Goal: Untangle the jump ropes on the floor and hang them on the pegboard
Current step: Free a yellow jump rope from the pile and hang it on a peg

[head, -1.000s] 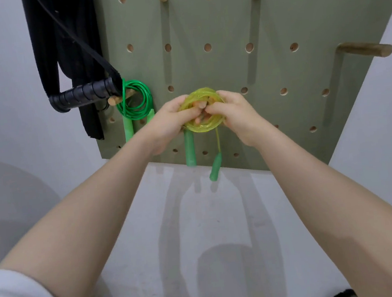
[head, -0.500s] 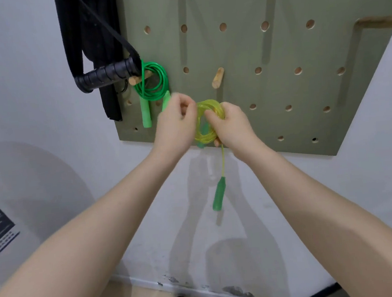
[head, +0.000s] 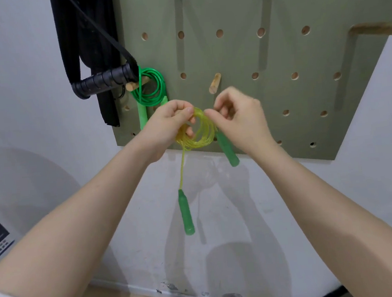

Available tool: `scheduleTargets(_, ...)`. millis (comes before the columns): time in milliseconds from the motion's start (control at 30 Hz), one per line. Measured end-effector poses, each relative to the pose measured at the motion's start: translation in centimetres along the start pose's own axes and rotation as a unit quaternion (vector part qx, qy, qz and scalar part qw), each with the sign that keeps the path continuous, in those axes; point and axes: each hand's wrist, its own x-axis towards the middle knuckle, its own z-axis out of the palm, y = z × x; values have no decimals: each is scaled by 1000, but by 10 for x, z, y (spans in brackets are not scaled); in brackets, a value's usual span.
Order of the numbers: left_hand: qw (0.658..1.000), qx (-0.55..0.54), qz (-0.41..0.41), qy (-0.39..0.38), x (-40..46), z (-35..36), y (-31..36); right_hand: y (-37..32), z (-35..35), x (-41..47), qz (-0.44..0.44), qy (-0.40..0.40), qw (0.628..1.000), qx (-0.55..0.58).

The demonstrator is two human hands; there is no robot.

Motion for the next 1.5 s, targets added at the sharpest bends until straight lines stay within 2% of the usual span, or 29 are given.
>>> scheduleTargets(33, 1000, -3, 9, -3, 1, 2, 2, 2, -1, 3, 17, -3, 1000, -3)
scheduleTargets(67, 1000, -9, 15, -8, 3, 4, 5, 3, -2, 7, 33, -40, 999, 12)
scheduleTargets(133, 999, -13, 32, -26, 7, 10, 12, 3, 1, 13, 55, -129, 985, 98)
scheduleTargets(167, 998, -12, 48, -34, 8, 12, 15, 4, 3, 14, 54, -142, 977, 146)
scheduleTargets(267, 993, -4, 115, -32, 16, 15, 25, 3, -2, 18, 16, -86, 970, 228)
scheduleTargets(400, 983, -22, 170, -66, 22, 13, 37, -4, -16, 30, -34, -4, 975, 221)
scheduleTargets(433, 982, 5, 174, -77, 24, 11, 38, -3, -18, 36, -35, 11, 977, 210)
scheduleTargets(500, 970, 131, 194, -69, 30, 9, 37, 1, -20, 47, -30, 22, 984, 173)
scheduleTargets(567, 948, 225, 225, -17, 41, 7, 34, 7, -16, 56, -24, 16, 992, 126)
scheduleTargets(600, 945, 229, 232, 7, 46, 7, 32, 12, -13, 60, -17, 16, 993, 112)
scheduleTargets(667, 951, 212, 223, 26, 57, 5, 25, 20, -5, 67, 0, 18, 995, 96)
scheduleTargets(833, 988, 103, 117, 1, 78, 1, 9, 34, 9, 76, 27, -17, 998, 51)
scheduleTargets(967, 989, 52, 141, -4, 77, 7, 16, 32, 2, 70, 56, -25, 978, 202)
scheduleTargets(1033, 989, 25, 142, -28, 72, 9, 17, 32, -6, 61, 40, -45, 971, 232)
scheduleTargets(1100, 990, 0, 129, -52, 70, 6, 15, 32, -10, 55, 15, -58, 980, 189)
scheduleTargets(1167, 992, -26, 99, -74, 70, 2, 14, 31, -8, 54, -12, -58, 993, 100)
scheduleTargets(1300, 991, -51, 69, -98, 67, 2, 10, 30, 3, 52, -40, -21, 999, -21)
scheduleTargets(1400, 997, -13, 64, -50, 73, 9, 12, 34, 8, 62, -30, 11, 994, -104)
scheduleTargets(1500, 994, 70, 71, 34, 93, 16, 11, 47, 6, 80, -17, 57, 981, -185)
